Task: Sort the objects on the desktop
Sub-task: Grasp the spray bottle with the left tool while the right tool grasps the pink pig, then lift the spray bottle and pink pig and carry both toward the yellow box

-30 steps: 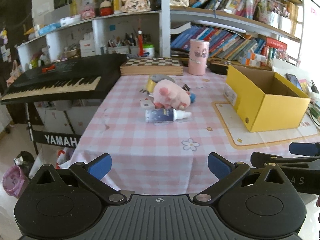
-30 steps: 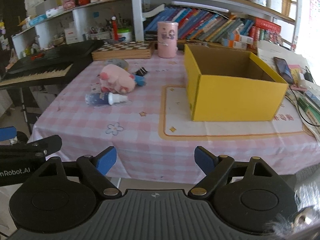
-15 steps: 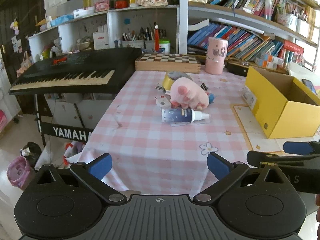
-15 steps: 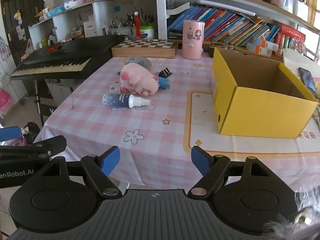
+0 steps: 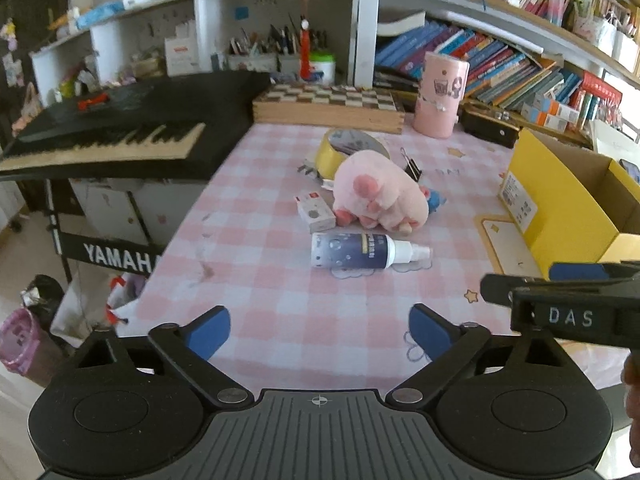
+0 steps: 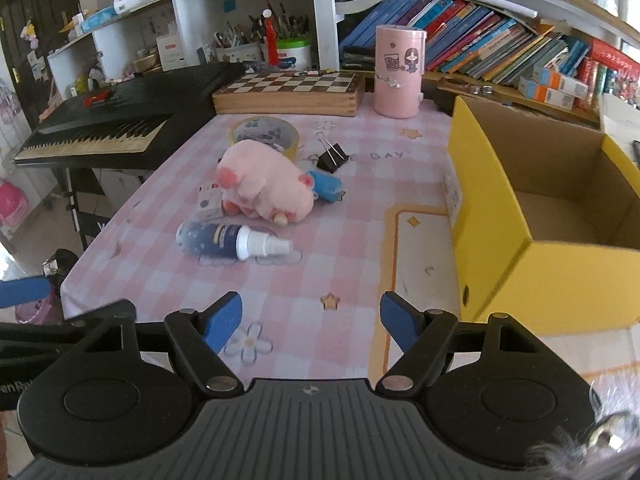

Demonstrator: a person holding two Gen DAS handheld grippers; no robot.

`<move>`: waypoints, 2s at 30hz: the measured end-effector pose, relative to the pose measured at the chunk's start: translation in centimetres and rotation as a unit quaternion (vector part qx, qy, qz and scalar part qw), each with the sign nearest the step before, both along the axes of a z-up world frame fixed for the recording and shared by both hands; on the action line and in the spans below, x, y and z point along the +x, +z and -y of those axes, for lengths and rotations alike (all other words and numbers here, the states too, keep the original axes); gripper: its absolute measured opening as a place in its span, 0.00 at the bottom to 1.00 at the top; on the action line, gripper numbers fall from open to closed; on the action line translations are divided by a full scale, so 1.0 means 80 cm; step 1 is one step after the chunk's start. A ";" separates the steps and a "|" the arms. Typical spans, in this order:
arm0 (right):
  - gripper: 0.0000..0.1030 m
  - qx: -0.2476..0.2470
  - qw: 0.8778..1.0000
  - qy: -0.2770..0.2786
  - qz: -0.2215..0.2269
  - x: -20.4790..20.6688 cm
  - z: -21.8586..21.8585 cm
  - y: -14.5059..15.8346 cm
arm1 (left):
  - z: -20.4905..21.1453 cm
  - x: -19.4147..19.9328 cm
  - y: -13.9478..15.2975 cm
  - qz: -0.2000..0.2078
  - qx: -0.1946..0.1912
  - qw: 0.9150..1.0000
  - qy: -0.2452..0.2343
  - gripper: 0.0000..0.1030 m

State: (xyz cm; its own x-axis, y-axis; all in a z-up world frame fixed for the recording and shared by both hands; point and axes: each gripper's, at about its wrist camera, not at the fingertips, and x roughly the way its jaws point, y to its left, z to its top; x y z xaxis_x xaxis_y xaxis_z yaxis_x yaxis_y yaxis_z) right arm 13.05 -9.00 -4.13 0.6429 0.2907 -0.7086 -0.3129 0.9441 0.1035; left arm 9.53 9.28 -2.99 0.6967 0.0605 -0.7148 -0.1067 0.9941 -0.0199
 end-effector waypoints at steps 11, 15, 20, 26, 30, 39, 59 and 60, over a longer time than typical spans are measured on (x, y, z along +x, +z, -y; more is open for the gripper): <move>0.67 -0.003 0.998 0.052 0.038 0.079 -0.025 0.017 | 0.003 0.074 -0.021 -0.015 0.018 0.999 -0.022 0.71; 0.67 -0.002 0.996 0.076 0.040 0.108 -0.036 0.020 | 0.001 0.106 -0.028 -0.009 0.014 0.997 -0.070 0.63; 0.67 -0.016 0.994 0.100 0.049 0.128 -0.044 0.017 | 0.016 0.138 -0.044 -0.028 0.040 0.987 -0.152 0.55; 0.67 -0.012 0.992 0.114 0.048 0.146 -0.045 0.013 | 0.026 0.155 -0.054 -0.014 0.087 0.964 -0.250 0.51; 0.67 -0.009 0.992 0.124 0.034 0.156 -0.047 0.007 | 0.025 0.155 -0.058 -0.031 0.085 0.954 -0.287 0.45; 0.68 -0.011 0.987 0.162 0.012 0.166 -0.059 -0.003 | 0.013 0.148 -0.054 -0.052 0.065 0.962 -0.261 0.45; 0.75 -0.035 0.970 0.239 0.004 0.187 -0.094 -0.012 | -0.017 0.125 -0.071 -0.099 0.022 0.985 -0.136 0.31; 0.75 -0.046 0.967 0.251 0.004 0.188 -0.099 -0.014 | -0.018 0.122 -0.071 -0.099 0.019 0.986 -0.131 0.31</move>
State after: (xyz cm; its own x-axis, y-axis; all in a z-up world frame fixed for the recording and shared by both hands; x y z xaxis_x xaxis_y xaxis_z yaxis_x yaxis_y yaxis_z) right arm 28.11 -1.10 -5.26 0.4419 0.5031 -0.7427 -0.7350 0.6777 0.0218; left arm 19.28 10.76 -8.69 0.5387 -0.0736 -0.8393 0.1558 0.9877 0.0135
